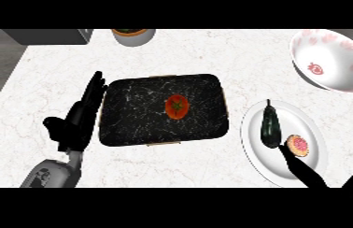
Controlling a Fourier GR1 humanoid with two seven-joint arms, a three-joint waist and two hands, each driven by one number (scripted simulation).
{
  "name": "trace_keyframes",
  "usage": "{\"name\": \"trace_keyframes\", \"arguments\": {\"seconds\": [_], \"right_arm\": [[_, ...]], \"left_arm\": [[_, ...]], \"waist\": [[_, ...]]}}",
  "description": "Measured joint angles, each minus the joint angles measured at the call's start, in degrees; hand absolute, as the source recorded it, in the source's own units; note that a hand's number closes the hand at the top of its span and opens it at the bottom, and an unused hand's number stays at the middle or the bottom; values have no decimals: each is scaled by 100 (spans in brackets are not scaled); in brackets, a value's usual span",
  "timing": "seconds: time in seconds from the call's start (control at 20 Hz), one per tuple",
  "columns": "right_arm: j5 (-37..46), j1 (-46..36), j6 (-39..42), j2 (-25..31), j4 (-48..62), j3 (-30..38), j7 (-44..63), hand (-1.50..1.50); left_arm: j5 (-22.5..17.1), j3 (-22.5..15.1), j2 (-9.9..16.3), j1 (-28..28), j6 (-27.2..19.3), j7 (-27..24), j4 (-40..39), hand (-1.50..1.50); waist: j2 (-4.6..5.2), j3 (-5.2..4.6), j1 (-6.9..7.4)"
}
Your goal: Pick the cupcake from the plate and place it in the bowl
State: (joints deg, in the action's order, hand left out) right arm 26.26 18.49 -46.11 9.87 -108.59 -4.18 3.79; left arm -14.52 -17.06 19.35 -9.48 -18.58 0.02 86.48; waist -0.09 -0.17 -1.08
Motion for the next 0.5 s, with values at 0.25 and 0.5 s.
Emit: {"name": "trace_keyframes", "arguments": {"seconds": [0.25,0.5], "right_arm": [[853,112,743,227,-879,179,1857,-150],[1102,-109,1718,348,-1296,260,3390,-150]], "left_arm": [[85,-27,-77,15,57,20,19,0],[142,36,-117,-140,99,153,-26,0]], "waist": [[11,-1,64],[15,3,99]]}}
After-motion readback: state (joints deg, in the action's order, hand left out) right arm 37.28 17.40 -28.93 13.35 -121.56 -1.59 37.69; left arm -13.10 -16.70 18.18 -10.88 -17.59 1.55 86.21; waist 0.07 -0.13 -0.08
